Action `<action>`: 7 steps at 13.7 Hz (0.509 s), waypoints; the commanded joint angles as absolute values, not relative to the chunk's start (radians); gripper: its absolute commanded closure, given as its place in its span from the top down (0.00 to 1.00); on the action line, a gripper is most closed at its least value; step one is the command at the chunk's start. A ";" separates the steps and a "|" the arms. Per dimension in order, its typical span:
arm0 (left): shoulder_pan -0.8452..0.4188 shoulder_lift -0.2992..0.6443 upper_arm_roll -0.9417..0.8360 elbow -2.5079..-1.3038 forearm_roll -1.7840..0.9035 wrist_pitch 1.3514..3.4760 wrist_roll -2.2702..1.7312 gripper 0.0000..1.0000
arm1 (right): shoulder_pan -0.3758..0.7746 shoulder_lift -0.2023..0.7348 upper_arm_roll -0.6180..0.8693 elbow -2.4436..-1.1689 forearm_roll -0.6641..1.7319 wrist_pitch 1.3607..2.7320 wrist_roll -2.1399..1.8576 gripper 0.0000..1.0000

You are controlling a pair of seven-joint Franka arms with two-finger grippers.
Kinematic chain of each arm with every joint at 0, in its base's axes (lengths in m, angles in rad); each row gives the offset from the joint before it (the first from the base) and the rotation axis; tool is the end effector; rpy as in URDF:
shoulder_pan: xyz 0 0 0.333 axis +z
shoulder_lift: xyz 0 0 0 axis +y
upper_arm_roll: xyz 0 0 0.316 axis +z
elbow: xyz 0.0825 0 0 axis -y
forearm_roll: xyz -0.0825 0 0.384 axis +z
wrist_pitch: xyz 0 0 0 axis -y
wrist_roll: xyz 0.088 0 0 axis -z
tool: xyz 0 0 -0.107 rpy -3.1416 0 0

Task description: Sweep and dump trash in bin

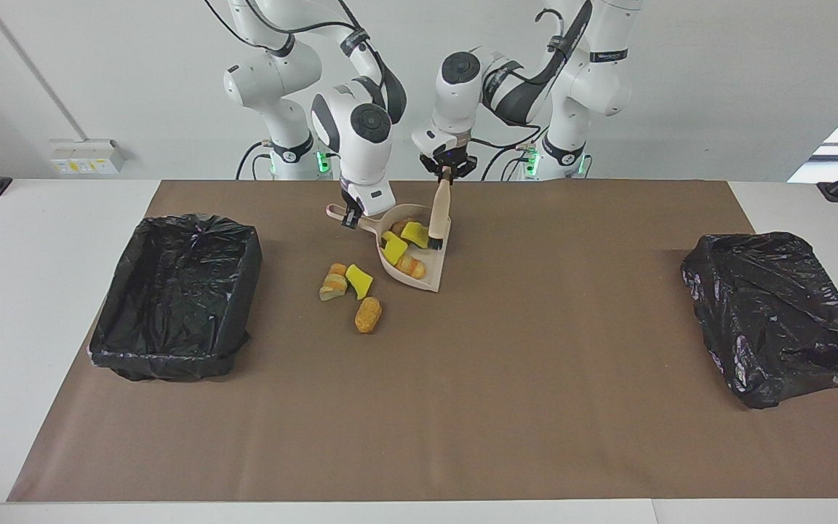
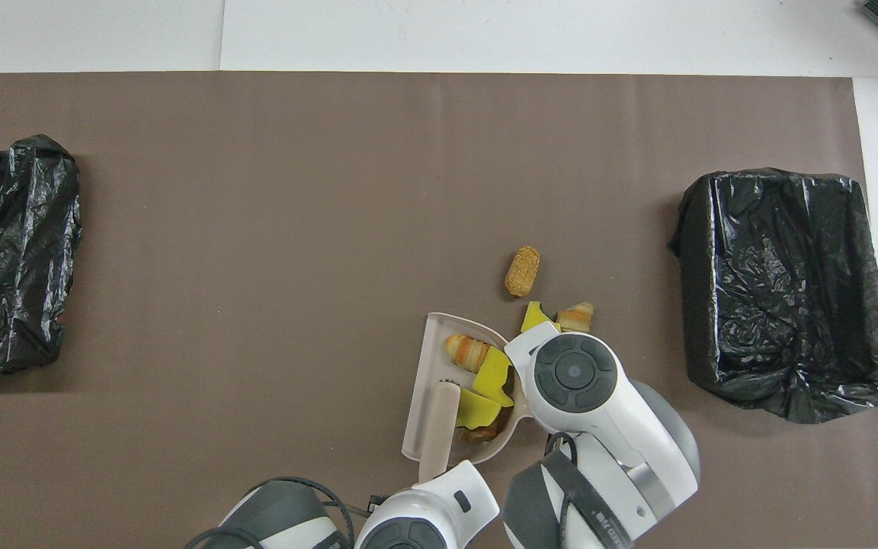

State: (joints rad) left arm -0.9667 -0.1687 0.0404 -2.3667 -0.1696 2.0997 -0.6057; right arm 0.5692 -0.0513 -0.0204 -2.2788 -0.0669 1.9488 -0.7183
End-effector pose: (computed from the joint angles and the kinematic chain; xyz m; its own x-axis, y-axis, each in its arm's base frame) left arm 0.2730 -0.3766 0.3852 0.9591 -0.2281 -0.1677 -0.2214 -0.9734 0.0582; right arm 0.4084 0.2445 0.3567 0.2419 0.9397 -0.2418 0.9491 -0.2810 -0.1424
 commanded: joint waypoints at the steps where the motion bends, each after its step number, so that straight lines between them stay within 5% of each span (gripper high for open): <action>1: -0.895 -0.190 0.038 -2.347 -0.158 2.031 -0.539 0.00 | 0.558 -0.051 -0.017 -2.286 -0.087 1.957 -0.686 0.00; 7: -0.894 -0.265 0.038 -2.342 -0.153 1.913 -0.545 0.00 | 0.549 -0.060 -0.017 -2.269 -0.086 1.950 -0.676 0.00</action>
